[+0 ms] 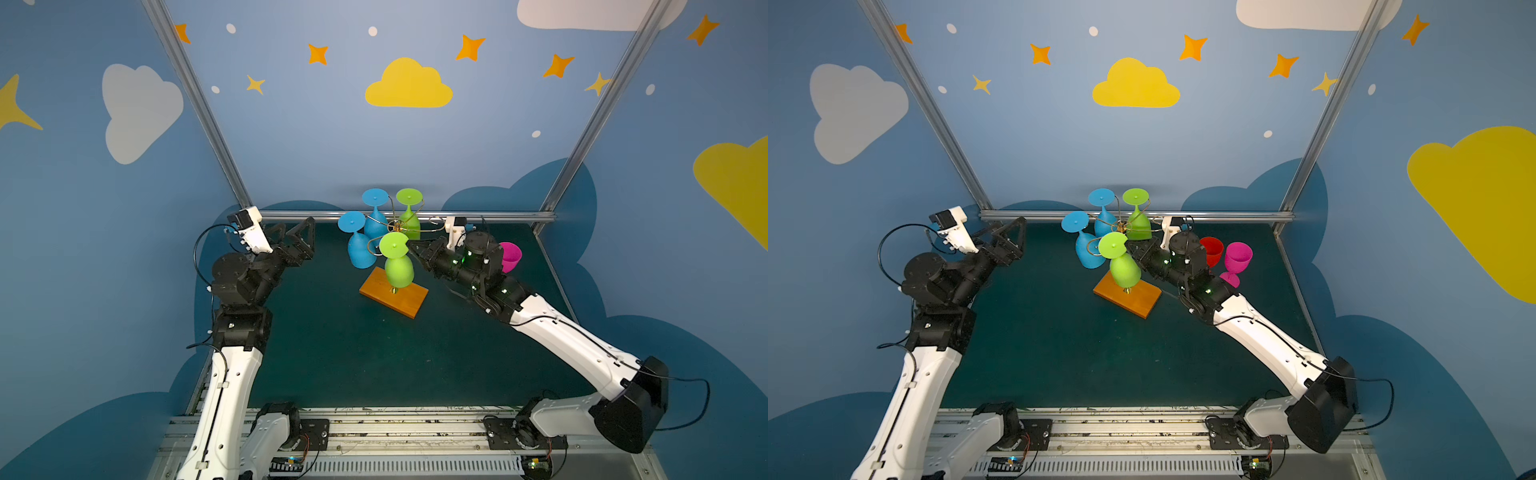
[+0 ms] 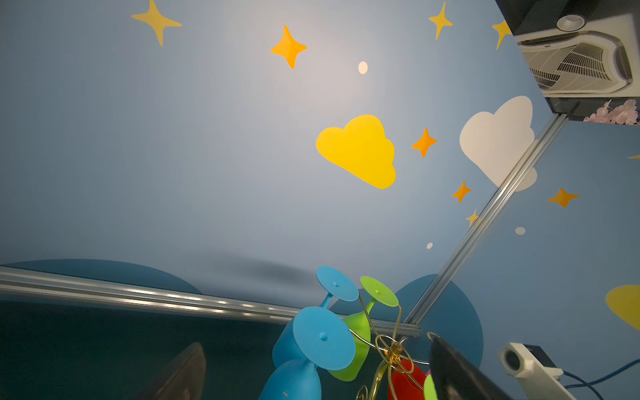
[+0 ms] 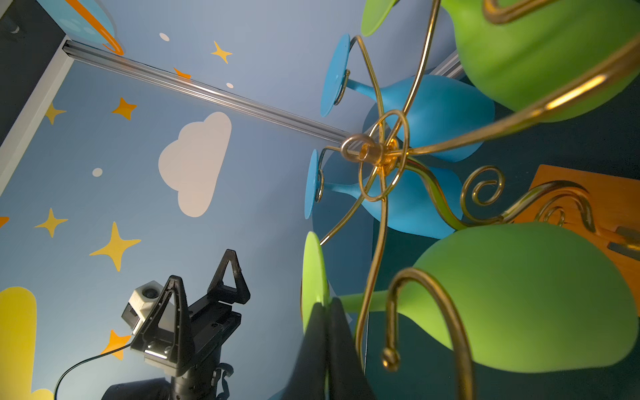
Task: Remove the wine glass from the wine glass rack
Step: 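Pull the lime-green glass off the rack with the right gripper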
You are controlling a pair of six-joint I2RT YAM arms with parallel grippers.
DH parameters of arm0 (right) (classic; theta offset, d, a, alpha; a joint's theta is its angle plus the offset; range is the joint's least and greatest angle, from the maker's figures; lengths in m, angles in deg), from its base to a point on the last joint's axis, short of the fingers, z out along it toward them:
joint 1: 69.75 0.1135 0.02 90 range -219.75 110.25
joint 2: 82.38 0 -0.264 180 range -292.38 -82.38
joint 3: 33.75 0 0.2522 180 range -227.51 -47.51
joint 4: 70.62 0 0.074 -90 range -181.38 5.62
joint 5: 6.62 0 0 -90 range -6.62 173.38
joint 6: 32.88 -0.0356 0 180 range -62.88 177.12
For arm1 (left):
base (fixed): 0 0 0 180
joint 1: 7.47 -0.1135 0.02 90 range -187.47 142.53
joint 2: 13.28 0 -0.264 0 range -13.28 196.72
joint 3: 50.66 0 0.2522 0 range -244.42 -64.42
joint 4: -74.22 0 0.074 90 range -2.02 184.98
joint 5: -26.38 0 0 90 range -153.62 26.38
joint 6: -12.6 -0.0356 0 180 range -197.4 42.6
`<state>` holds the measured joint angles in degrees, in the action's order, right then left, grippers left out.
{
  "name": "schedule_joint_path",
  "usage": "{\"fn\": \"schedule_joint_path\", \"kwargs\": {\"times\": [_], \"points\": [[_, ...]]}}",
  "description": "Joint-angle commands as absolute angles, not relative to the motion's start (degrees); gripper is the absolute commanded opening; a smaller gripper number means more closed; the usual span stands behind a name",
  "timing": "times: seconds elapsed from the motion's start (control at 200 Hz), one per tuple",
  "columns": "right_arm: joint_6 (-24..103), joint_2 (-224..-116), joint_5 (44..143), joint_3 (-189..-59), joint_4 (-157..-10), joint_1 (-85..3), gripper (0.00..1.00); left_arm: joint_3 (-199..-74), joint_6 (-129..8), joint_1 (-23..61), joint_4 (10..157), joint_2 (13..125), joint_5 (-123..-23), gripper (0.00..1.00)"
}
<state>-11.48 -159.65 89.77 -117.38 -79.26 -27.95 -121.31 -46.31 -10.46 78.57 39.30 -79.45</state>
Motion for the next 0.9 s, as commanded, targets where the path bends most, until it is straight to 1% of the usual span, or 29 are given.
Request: {"fn": "schedule_joint_path", "kwargs": {"times": [0.0,0.345,0.456,0.541,0.771,0.896], "points": [[-9.8,-157.5,88.9,-116.3,-79.3,-28.0,0.00,-121.0,-47.1,-10.3,78.6,38.8,-79.3,0.99],[-4.9,-151.4,88.2,-112.7,-82.5,-26.7,0.00,-121.0,-46.8,-10.4,78.6,38.9,-79.1,0.99],[-1.6,-149.9,91.2,-112.7,-84.4,-26.7,0.00,-120.9,-46.8,-10.4,78.5,39.1,-79.1,0.99],[1.8,-148.5,92.6,-113.6,-88.5,-26.5,0.00,-120.9,-46.6,-10.4,78.4,39.3,-79.1,0.99],[6.4,-139.7,88.3,-109.1,-97.0,-27.3,0.00,-120.9,-45.5,-10.4,77.2,40.2,-79.4,0.99],[6.7,-134.0,85.9,-106.0,-99.1,-30.2,0.00,-121.4,-44.4,-10.5,76.6,41.1,-80.7,0.99]]}}
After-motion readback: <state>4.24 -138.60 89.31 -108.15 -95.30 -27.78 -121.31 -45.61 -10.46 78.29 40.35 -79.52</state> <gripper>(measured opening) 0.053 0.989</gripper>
